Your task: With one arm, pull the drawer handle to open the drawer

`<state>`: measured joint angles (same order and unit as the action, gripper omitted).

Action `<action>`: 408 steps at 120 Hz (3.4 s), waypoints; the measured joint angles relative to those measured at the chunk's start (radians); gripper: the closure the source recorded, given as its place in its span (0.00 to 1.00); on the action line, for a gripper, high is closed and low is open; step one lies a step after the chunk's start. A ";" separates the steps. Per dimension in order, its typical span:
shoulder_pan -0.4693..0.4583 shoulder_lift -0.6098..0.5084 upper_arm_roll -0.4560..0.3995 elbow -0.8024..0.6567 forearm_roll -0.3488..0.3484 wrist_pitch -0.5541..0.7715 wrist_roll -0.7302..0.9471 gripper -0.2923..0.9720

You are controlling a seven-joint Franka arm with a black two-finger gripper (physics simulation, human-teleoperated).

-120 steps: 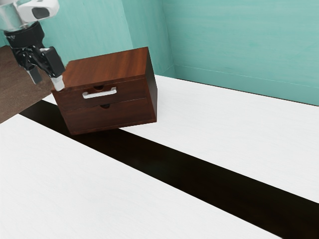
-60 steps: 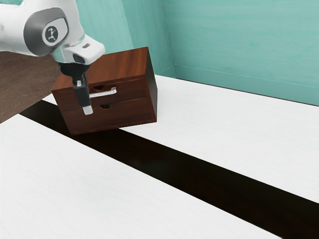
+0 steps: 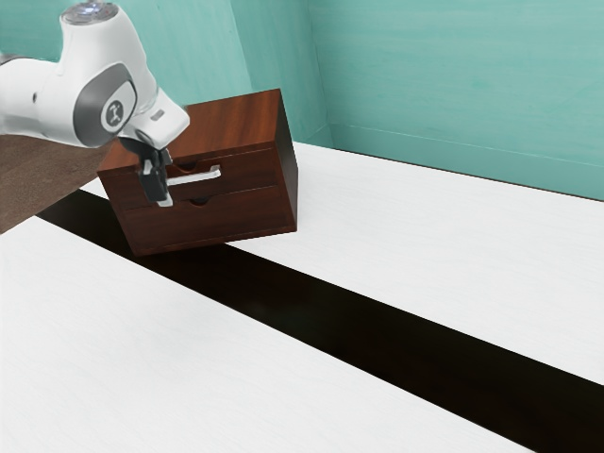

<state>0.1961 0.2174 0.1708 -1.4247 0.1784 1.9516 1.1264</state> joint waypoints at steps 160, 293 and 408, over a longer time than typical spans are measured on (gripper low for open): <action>0.085 0.162 -0.032 0.052 -0.014 0.229 0.122 0.38; 0.090 -0.143 -0.067 -0.348 -0.035 0.269 0.125 0.38; 0.047 -0.503 -0.293 -0.242 -0.115 -0.167 -0.227 0.24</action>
<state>0.2428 -0.2859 -0.1222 -1.6670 0.0636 1.7849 0.8996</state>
